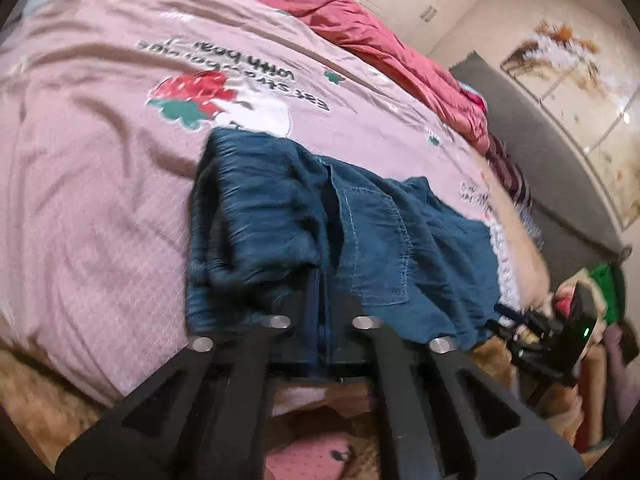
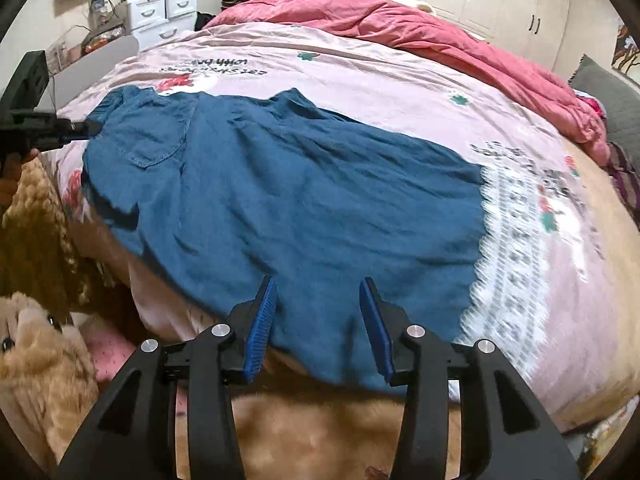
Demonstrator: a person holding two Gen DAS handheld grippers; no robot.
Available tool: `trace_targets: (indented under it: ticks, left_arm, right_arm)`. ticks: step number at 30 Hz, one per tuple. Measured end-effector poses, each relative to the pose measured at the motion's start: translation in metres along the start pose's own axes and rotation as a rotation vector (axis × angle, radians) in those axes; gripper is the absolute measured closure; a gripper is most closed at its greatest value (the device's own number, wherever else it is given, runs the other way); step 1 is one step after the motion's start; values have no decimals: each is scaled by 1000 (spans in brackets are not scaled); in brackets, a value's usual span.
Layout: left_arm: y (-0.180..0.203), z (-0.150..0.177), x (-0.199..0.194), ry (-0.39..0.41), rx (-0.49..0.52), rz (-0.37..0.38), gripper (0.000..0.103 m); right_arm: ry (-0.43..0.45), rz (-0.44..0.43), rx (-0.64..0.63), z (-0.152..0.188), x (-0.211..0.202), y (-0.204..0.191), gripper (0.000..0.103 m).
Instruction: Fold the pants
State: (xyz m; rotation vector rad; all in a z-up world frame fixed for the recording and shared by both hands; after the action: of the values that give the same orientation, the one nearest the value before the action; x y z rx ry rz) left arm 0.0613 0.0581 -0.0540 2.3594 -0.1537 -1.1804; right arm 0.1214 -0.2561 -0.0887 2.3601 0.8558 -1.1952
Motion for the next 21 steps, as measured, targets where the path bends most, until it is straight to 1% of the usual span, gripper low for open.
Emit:
trace_targets:
  ticks: [3, 4, 6, 7, 9, 11, 14, 15, 17, 19, 21]
  left_arm:
    - [6, 4, -8, 6, 89, -66, 103]
    - [4, 6, -13, 7, 96, -73, 103]
    - [-3, 9, -26, 18, 101, -101, 103]
    - [-7, 10, -31, 17, 102, -111, 103]
    - [-17, 13, -29, -10, 86, -107, 103]
    - [-25, 16, -13, -53, 77, -126, 99]
    - [-23, 18, -9, -63, 65, -100, 99]
    - [-23, 16, -16, -46, 64, -106, 97]
    - [-25, 11, -34, -11, 56, -129, 74]
    - [-26, 5, -59, 48, 75, -177, 71]
    - [-28, -2, -79, 89, 90, -228, 71]
  right_arm:
    - [-44, -23, 13, -3, 18, -6, 61]
    - [-54, -20, 9, -1, 21, -8, 61]
    - [-60, -28, -1, 2, 21, -10, 57]
    - [-63, -33, 2, 3, 22, -10, 57]
    - [-70, -41, 14, 8, 23, -10, 55]
    - [-73, -42, 20, 12, 27, -8, 53]
    - [-69, -31, 12, 13, 29, -12, 48]
    - [-74, -30, 6, 13, 29, -13, 46]
    - [-83, -36, 4, 15, 25, -12, 46]
    - [-78, -42, 10, 16, 17, -10, 46]
    - [-23, -50, 20, 8, 0, -5, 46]
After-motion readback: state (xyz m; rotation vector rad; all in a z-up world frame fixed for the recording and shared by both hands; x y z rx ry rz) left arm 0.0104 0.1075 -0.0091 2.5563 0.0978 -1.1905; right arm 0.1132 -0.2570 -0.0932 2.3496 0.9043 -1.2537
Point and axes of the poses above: each gripper's, at about its wrist camera, not at the fingertips, and x roughly the way its jaws point, y to its right, z to its underside, the point moved 7 cm from there along x, roughly the way its jaws point, and after that the axes turned 3 degrees about -y, right-handed, at the moved point
